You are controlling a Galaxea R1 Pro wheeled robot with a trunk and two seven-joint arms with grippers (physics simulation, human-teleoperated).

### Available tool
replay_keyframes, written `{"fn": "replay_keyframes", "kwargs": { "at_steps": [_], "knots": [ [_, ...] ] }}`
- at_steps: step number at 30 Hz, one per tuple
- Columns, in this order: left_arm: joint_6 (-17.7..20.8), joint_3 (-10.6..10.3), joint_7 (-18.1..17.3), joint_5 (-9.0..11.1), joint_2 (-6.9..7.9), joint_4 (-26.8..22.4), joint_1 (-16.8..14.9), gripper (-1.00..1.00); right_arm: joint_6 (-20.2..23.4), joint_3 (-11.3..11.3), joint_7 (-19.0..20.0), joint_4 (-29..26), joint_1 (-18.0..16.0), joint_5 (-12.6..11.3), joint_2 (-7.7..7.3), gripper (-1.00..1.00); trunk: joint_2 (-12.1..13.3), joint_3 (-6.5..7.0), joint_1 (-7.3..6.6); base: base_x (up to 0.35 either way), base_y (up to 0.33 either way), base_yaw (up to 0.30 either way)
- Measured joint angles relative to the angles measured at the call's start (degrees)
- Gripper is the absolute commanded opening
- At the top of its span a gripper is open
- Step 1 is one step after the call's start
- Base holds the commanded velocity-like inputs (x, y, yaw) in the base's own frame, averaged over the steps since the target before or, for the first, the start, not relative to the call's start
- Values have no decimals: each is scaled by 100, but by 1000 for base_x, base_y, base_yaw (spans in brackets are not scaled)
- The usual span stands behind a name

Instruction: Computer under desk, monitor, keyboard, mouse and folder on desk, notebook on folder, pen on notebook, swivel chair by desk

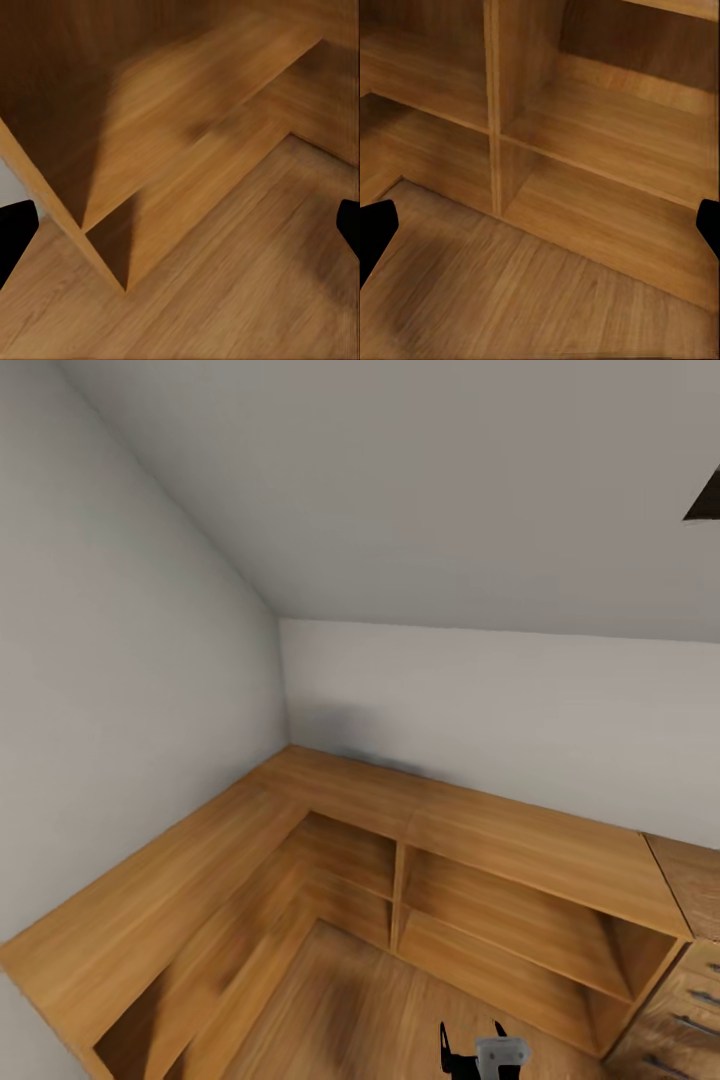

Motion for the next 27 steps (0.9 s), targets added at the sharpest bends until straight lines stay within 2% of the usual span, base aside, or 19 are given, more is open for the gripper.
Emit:
{"fn": "replay_keyframes", "kwargs": {
  "at_steps": [6, 12, 27],
  "knots": [
    [-3, 0, 0, -1, -4, 1, 0, 100, 31, -6, -5, -3, 1, -19, 7, 100, 0, 0, -1, 49, 145, -299],
    [-2, -2, 0, 4, -41, 5, 0, 100, 384, -17, -5, -28, -1, -52, 10, 100, -1, 0, -1, 141, 263, -299],
    [-1, -8, -1, 5, -74, 166, 0, 100, 443, -17, -6, -32, 0, -55, 18, 100, 0, 0, 0, 11, 19, -299]
  ]
}}
